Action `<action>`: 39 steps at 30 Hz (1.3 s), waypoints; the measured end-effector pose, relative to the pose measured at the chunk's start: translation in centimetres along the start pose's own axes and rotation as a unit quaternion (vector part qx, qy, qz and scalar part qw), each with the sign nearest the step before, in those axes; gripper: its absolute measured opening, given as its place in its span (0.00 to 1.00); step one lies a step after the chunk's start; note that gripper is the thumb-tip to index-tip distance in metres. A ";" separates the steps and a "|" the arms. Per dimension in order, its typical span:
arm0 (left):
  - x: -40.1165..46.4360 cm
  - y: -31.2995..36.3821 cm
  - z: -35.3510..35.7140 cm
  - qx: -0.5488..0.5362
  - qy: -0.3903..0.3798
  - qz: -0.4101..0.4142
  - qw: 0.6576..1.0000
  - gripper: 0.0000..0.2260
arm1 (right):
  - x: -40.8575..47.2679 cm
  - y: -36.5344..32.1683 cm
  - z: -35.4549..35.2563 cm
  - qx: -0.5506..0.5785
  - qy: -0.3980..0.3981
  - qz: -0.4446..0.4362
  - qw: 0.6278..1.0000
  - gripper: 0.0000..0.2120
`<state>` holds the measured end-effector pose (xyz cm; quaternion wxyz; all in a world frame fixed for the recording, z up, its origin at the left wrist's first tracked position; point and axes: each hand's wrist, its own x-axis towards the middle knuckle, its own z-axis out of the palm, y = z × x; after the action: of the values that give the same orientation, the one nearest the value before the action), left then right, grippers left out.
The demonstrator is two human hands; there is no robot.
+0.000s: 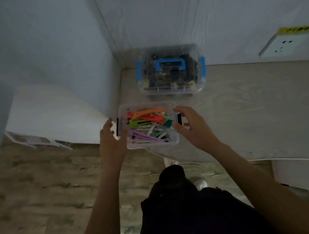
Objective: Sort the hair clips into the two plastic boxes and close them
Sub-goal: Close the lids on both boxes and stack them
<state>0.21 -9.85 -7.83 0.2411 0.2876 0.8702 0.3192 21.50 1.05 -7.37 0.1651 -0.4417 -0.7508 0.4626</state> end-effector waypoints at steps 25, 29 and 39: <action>-8.2 -6.0 -3.0 -0.108 0.076 -0.079 0.988 0.20 | 2.2 5.0 1.1 -0.398 -0.155 -0.051 0.903 0.49; -7.9 -5.1 -1.5 -0.093 0.057 -0.054 0.993 0.20 | -0.8 6.9 -1.9 -0.385 -0.113 0.024 0.915 0.49; -7.5 -0.6 2.6 -0.054 0.008 -0.021 0.998 0.18 | -10.7 8.6 -10.2 -0.151 0.039 0.107 0.982 0.43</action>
<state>6.98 -14.02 -8.22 0.2565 0.2533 0.8593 0.3628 38.51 -0.56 -7.57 0.0752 -0.5566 -0.7537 0.3414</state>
